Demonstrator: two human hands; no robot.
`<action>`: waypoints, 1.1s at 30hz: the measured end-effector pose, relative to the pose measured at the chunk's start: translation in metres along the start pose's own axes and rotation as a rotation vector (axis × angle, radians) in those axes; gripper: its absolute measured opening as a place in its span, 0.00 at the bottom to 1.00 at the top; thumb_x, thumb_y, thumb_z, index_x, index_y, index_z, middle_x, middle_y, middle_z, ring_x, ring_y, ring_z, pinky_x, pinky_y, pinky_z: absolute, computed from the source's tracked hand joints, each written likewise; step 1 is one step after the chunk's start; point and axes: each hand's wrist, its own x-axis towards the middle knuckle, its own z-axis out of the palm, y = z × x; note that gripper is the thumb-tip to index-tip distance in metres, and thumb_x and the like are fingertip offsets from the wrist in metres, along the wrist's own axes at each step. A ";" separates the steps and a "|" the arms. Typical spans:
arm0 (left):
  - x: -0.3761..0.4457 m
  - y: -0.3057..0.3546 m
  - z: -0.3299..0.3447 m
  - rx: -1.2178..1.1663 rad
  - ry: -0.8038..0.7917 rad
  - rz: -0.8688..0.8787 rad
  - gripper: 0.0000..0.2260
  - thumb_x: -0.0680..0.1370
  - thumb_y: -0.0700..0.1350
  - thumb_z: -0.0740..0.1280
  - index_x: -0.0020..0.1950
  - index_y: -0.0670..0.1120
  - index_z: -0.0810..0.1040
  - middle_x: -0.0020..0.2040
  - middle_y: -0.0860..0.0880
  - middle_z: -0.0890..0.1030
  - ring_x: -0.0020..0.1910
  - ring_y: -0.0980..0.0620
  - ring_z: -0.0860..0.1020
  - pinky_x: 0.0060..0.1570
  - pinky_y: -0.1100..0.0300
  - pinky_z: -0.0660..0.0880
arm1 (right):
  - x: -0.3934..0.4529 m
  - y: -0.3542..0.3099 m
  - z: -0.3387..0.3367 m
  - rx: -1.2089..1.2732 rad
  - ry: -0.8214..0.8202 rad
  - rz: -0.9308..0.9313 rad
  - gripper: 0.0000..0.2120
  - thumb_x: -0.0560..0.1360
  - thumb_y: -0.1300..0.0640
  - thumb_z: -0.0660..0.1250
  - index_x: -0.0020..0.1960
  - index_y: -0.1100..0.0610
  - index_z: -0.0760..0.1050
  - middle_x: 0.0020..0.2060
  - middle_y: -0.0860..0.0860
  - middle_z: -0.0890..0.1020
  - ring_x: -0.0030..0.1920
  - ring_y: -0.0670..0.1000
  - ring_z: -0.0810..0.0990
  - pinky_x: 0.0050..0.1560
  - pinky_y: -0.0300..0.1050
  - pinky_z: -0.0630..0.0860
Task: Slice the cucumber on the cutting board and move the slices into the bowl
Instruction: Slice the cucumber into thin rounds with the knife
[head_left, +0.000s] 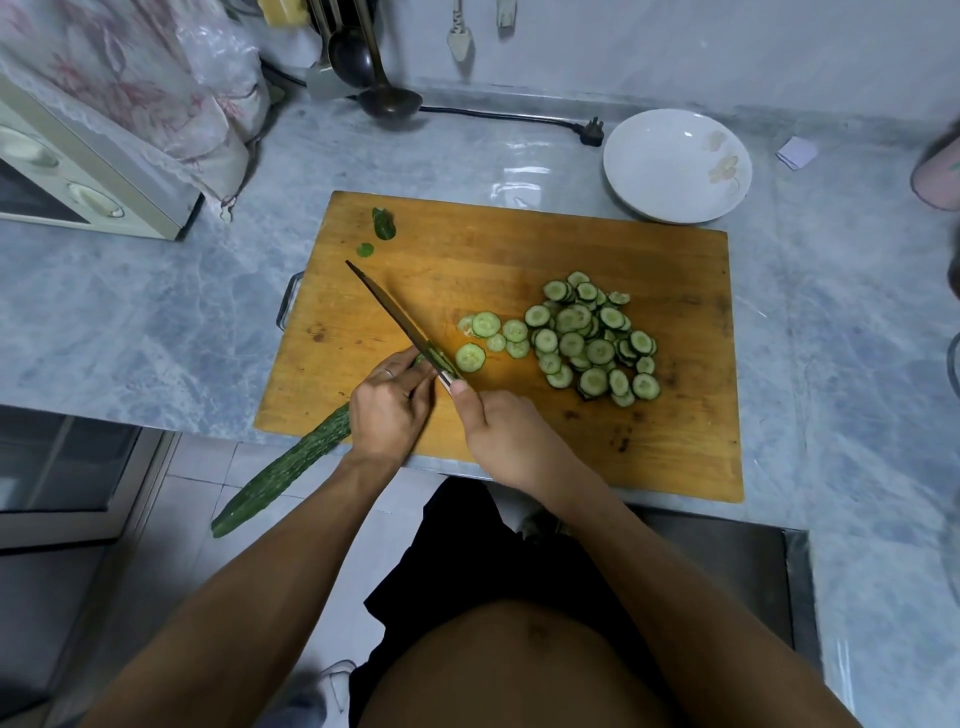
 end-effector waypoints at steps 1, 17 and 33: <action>0.000 0.000 0.000 0.000 0.004 -0.011 0.15 0.76 0.46 0.62 0.48 0.40 0.86 0.53 0.41 0.84 0.50 0.43 0.83 0.46 0.53 0.80 | 0.004 0.000 -0.001 0.006 0.001 0.008 0.30 0.84 0.41 0.45 0.32 0.57 0.67 0.33 0.55 0.74 0.43 0.57 0.74 0.44 0.46 0.66; -0.001 -0.006 -0.003 -0.032 -0.009 -0.063 0.09 0.76 0.43 0.70 0.53 0.42 0.86 0.57 0.45 0.83 0.50 0.45 0.83 0.47 0.54 0.81 | -0.004 0.010 -0.025 0.068 0.063 -0.015 0.30 0.84 0.42 0.46 0.32 0.59 0.66 0.27 0.57 0.71 0.29 0.54 0.70 0.34 0.47 0.64; -0.005 -0.010 0.000 0.028 -0.081 0.000 0.16 0.77 0.48 0.59 0.46 0.42 0.85 0.56 0.43 0.83 0.48 0.41 0.82 0.40 0.52 0.80 | -0.034 0.004 -0.010 -0.066 0.020 -0.082 0.27 0.84 0.43 0.47 0.34 0.58 0.65 0.32 0.55 0.72 0.37 0.55 0.72 0.39 0.47 0.62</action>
